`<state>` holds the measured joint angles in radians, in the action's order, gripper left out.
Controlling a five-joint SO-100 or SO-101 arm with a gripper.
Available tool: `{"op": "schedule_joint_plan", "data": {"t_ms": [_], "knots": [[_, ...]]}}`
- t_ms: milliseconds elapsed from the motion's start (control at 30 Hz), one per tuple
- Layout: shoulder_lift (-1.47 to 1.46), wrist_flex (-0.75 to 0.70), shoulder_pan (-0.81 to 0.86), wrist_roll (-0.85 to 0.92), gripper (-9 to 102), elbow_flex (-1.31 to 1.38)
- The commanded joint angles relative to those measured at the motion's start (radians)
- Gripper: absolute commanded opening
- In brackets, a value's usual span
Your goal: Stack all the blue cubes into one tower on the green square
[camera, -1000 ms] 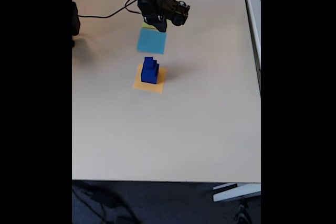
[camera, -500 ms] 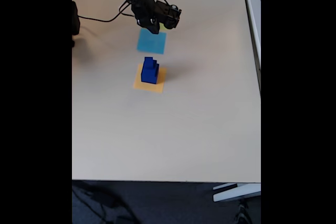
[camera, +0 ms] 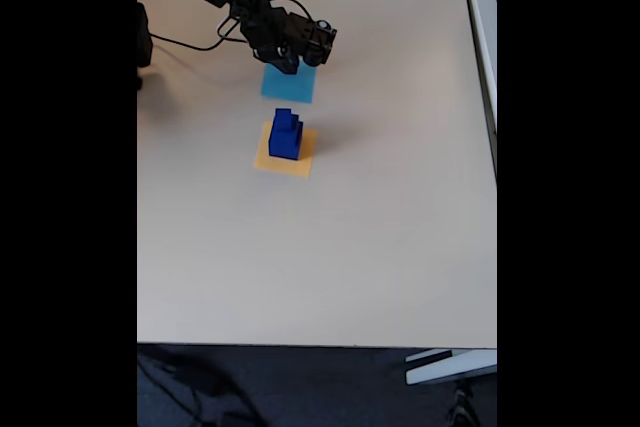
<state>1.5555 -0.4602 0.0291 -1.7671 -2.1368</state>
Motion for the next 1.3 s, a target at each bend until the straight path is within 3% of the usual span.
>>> {"op": "schedule_joint_plan", "data": {"t_ms": [0, 800, 1267], "knots": [[0.058, 0.023, -0.003, 0.0, 1, 0.003], [0.074, 0.038, 0.067, 0.091, 2, -0.038], [0.052, 0.029, 0.046, 0.103, 15, 0.012]]}}
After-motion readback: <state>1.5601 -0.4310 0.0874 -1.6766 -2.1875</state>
